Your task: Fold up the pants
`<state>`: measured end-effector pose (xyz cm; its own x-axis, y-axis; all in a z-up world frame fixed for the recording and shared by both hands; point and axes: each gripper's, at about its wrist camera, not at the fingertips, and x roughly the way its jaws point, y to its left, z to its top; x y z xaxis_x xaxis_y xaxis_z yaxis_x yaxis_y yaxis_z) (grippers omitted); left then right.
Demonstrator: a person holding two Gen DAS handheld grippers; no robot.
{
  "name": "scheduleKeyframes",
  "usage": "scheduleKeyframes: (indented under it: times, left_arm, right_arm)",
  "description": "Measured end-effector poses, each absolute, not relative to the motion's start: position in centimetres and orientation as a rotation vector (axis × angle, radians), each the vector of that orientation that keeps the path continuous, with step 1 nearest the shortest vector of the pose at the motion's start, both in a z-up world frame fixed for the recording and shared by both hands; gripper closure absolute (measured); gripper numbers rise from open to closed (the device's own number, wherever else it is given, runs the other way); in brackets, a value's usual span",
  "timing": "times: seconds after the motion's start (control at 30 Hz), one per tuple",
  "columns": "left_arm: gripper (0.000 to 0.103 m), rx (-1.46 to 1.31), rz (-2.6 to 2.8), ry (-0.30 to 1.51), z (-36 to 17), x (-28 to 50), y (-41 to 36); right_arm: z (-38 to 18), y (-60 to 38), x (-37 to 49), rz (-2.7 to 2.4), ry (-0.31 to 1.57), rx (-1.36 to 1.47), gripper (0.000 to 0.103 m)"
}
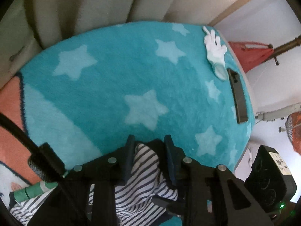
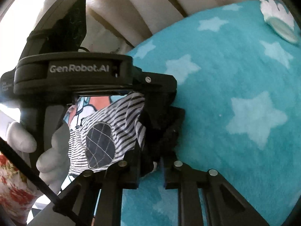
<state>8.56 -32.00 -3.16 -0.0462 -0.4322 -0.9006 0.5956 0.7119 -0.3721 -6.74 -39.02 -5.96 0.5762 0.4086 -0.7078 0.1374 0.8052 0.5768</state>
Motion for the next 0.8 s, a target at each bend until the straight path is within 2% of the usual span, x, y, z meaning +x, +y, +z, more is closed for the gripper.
scheduleKeyframes:
  times: [0.2, 0.47, 0.57, 0.73, 0.8]
  left_arm:
    - [0.074, 0.009, -0.856, 1.326, -0.9, 9.2, -28.2]
    - [0.074, -0.238, -0.823, 1.271, 0.5, 9.4, -18.0]
    - [0.069, -0.284, -0.761, 1.258, 0.1, 9.1, -13.8]
    - [0.064, -0.346, -0.663, 1.261, -0.8, 8.5, -7.7]
    - [0.062, -0.373, -0.635, 1.259, -0.9, 8.1, -5.4]
  right_arm:
    - [-3.4, -37.1, -6.2, 0.178, 0.928, 0.559, 0.087]
    - [0.2, -29.3, -5.0, 0.246, 0.908, 0.383, 0.087]
    - [0.0, -25.8, -4.4, 0.270, 0.932, 0.337, 0.087]
    - [-1.4, -20.7, -3.6, 0.289, 0.979, 0.250, 0.075]
    - [-1.8, -19.5, -3.5, 0.316, 1.004, 0.256, 0.065]
